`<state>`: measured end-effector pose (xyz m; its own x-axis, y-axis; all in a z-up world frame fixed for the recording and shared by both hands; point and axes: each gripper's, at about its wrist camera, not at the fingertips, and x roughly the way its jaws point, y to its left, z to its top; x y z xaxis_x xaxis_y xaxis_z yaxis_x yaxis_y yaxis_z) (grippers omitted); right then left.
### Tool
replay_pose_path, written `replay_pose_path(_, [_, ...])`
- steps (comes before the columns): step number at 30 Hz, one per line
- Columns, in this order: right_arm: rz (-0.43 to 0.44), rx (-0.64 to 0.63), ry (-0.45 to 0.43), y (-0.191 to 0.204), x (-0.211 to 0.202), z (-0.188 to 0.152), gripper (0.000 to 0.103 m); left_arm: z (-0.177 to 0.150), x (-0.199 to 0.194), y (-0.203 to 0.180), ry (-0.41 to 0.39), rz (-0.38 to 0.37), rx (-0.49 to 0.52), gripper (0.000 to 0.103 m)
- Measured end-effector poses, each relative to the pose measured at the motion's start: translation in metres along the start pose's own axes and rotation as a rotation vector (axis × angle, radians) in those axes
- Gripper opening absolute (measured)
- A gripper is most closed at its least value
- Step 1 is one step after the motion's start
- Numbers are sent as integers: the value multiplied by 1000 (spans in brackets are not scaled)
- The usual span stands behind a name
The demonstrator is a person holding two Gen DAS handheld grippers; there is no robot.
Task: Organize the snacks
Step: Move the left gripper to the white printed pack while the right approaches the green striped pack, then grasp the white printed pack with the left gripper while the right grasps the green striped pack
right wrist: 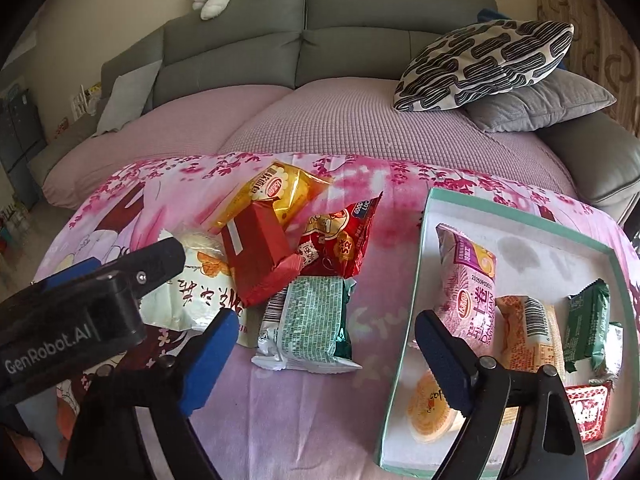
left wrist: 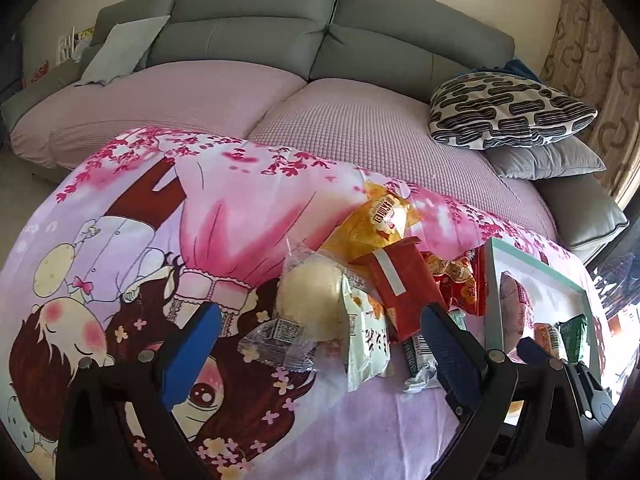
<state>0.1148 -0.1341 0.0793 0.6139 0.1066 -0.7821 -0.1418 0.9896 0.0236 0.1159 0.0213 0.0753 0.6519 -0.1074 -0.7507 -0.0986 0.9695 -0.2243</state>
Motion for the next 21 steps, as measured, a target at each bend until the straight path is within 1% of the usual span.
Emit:
replay_pose_path(1, [3, -1, 8, 1, 3, -1, 85, -1, 3, -1, 10, -13, 3, 96])
replay_pose_path(2, [6, -3, 15, 1, 5, -1, 83, -2, 6, -3, 21, -21, 8, 88])
replay_pose_path(4, [4, -8, 38, 3, 11, -3, 83, -4, 11, -5, 44, -31, 19, 77])
replay_pose_path(8, [10, -18, 68, 4, 20, -7, 78, -7, 16, -10, 64, -33, 38, 64])
replay_pose_path(9, [9, -17, 71, 4, 22, -8, 76, -7, 16, -11, 64, -27, 42, 63])
replay_pose_path(11, [1, -27, 67, 6, 22, -9, 76, -8, 18, -13, 69, -16, 52, 56])
replay_pose_path(14, [-9, -44, 66, 9, 24, -10, 75, -8, 15, -15, 68, -5, 57, 54])
replay_pose_path(18, [-6, -38, 64, 9, 24, -10, 72, -5, 9, -17, 52, -12, 62, 48])
replay_pose_path(21, [-5, -31, 63, 7, 23, -10, 68, -6, 10, -18, 63, -34, 63, 39])
